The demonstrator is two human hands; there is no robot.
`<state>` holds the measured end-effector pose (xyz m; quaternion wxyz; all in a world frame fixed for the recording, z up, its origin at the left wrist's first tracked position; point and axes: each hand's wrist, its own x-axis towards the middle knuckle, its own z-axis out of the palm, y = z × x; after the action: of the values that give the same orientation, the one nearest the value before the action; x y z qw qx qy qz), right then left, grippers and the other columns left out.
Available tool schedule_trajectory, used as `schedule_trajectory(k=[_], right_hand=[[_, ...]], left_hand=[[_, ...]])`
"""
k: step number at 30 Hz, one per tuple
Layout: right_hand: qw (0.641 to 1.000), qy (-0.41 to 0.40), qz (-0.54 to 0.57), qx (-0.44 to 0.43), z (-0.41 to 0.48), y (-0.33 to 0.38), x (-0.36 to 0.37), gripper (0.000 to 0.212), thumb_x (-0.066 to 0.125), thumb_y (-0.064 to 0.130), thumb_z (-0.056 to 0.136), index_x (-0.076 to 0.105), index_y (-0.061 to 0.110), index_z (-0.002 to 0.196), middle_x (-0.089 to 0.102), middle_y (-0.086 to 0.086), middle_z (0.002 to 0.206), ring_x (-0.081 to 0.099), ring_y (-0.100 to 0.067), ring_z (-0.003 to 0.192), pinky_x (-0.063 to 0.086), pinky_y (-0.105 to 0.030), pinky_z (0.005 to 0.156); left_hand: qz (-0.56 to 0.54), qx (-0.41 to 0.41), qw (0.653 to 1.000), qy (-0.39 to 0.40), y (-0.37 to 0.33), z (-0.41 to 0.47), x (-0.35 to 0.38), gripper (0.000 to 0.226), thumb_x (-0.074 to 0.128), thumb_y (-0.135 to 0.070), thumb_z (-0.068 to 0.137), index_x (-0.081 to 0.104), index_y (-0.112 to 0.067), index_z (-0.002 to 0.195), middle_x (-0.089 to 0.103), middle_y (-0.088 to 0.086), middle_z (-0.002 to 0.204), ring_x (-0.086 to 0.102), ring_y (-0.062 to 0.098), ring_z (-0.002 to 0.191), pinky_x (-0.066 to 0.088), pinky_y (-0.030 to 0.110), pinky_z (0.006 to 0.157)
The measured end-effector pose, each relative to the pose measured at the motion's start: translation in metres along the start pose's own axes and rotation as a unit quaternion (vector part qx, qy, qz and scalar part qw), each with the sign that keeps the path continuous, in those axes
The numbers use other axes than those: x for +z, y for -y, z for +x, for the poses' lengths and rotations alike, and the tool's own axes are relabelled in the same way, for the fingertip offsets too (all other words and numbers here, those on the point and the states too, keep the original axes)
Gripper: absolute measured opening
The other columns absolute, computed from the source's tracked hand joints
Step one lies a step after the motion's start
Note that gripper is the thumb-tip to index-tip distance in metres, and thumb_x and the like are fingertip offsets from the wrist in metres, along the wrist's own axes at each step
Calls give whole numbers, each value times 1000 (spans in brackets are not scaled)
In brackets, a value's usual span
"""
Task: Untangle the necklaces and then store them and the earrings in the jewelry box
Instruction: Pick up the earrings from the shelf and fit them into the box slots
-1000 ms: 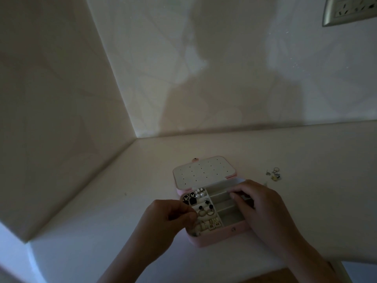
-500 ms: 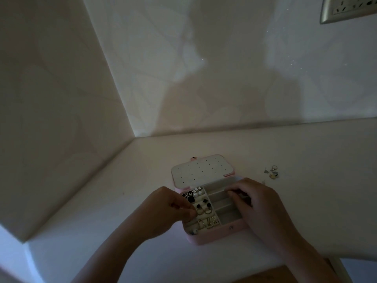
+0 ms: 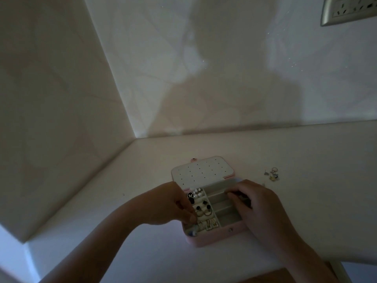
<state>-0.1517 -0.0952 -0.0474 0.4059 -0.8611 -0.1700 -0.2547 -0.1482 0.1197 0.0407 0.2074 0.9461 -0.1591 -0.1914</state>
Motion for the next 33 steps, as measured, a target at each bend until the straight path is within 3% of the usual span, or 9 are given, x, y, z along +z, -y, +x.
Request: schedule_trajectory(k=[4, 7, 10, 12, 14, 16, 23, 27, 33], right_hand=[[1000, 2, 1, 0, 0, -1, -1, 11, 66, 15, 87, 71, 25, 89, 66, 16, 86, 61, 0, 79, 49, -17, 68], [1000, 1, -4, -1, 0, -1, 0, 11, 67, 14, 87, 71, 23, 89, 67, 15, 86, 61, 1, 79, 49, -16, 69], [1000, 3, -6, 3, 0, 0, 0, 10, 67, 15, 87, 71, 24, 90, 66, 16, 87, 60, 2, 80, 45, -11, 69], [1000, 4, -5, 5, 1, 0, 0, 10, 67, 15, 87, 71, 23, 91, 66, 15, 87, 60, 2, 80, 47, -13, 69], [1000, 0, -6, 3, 1, 0, 0, 10, 67, 14, 87, 72, 22, 90, 67, 14, 86, 60, 1, 80, 48, -16, 68], [1000, -4, -8, 0, 0, -1, 0, 10, 68, 13, 87, 72, 22, 89, 67, 14, 85, 60, 0, 79, 49, -18, 68], [1000, -4, -13, -3, 0, 0, 0, 9, 68, 12, 86, 72, 20, 88, 68, 12, 86, 63, -4, 78, 52, -24, 67], [1000, -1, -15, -3, 1, 0, 0, 10, 68, 11, 86, 73, 19, 89, 68, 12, 86, 62, -2, 78, 50, -19, 67], [1000, 4, -9, 11, 0, 1, -1, 10, 67, 12, 87, 73, 20, 89, 67, 13, 86, 61, 0, 79, 46, -12, 67]], left_hand=[[0, -3, 1000, -1, 0, -1, 1, 12, 70, -25, 84, 75, -22, 95, 66, -24, 81, 60, -12, 79, 44, 4, 76], [21, -4, 1000, -19, 0, 1, 4, 15, 70, -27, 84, 75, -21, 97, 65, -22, 81, 58, -8, 77, 44, 8, 75], [31, -7, 999, -40, 0, 0, 7, 14, 71, -29, 83, 75, -23, 95, 61, -24, 66, 53, -12, 61, 39, 5, 61], [14, -6, 999, -52, 0, -1, 7, 3, 74, -30, 80, 73, -32, 83, 69, -16, 83, 59, -6, 73, 48, 11, 72], [0, -7, 998, -67, 1, -1, 7, 15, 76, -29, 77, 65, -36, 71, 70, -6, 99, 64, 10, 92, 53, 28, 89], [1, -12, 997, -82, 3, -1, 9, 17, 77, -28, 77, 61, -32, 70, 69, -1, 101, 63, 17, 96, 53, 33, 90], [-14, -18, 993, -119, 9, -4, 21, 22, 74, -29, 80, 53, -29, 72, 60, -6, 82, 56, 10, 77, 51, 20, 73], [13, -13, 984, -175, 7, -11, 30, 21, 70, -33, 83, 51, -30, 74, 50, -12, 72, 41, 1, 62, 34, 7, 52], [14, -8, 984, -178, 7, -24, 26, 13, 61, -43, 88, 59, -36, 77, 58, -14, 75, 48, 1, 61, 38, 9, 55]])
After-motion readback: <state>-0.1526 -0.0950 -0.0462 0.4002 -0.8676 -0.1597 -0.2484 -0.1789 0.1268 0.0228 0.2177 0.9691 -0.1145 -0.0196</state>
